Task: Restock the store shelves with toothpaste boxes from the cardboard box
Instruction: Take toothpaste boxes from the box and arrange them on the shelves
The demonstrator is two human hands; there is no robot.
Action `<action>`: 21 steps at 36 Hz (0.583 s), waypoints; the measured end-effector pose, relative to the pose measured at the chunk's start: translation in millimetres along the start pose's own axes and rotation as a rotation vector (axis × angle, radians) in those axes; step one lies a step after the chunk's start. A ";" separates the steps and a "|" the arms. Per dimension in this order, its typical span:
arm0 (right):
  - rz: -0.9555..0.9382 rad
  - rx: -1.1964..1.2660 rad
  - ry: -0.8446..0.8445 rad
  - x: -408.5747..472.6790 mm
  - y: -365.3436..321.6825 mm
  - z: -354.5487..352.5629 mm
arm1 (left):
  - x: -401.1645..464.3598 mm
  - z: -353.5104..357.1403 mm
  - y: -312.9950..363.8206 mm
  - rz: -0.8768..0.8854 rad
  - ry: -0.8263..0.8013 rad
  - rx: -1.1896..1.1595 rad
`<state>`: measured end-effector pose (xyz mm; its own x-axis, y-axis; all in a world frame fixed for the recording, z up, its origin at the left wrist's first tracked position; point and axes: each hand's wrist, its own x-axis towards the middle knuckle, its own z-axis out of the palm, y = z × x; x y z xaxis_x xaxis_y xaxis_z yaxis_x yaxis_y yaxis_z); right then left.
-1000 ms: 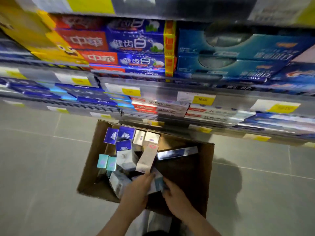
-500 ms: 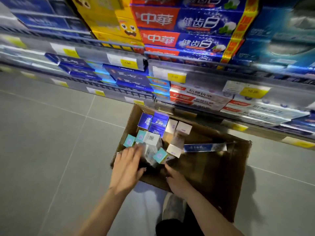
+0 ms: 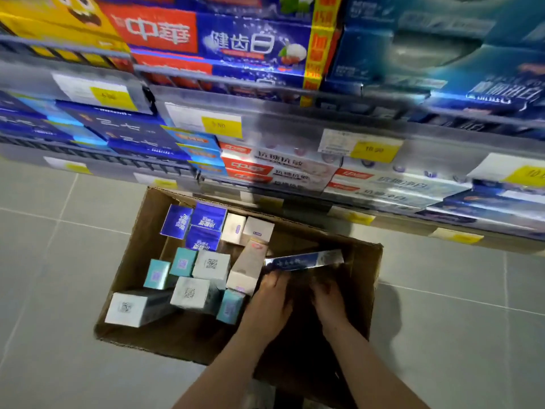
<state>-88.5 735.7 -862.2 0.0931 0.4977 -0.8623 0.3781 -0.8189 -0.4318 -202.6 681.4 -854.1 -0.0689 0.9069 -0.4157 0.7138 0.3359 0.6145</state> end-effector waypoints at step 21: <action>0.117 0.441 0.124 57.8 -15.7 22.8 | 34.8 -12.5 -49.3 0.287 -0.034 0.299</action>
<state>-110.0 770.8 -911.3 0.2307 0.4031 -0.8856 -0.0668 -0.9014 -0.4277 -249.0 699.6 -890.5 0.1823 0.9423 -0.2808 0.8718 -0.0228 0.4894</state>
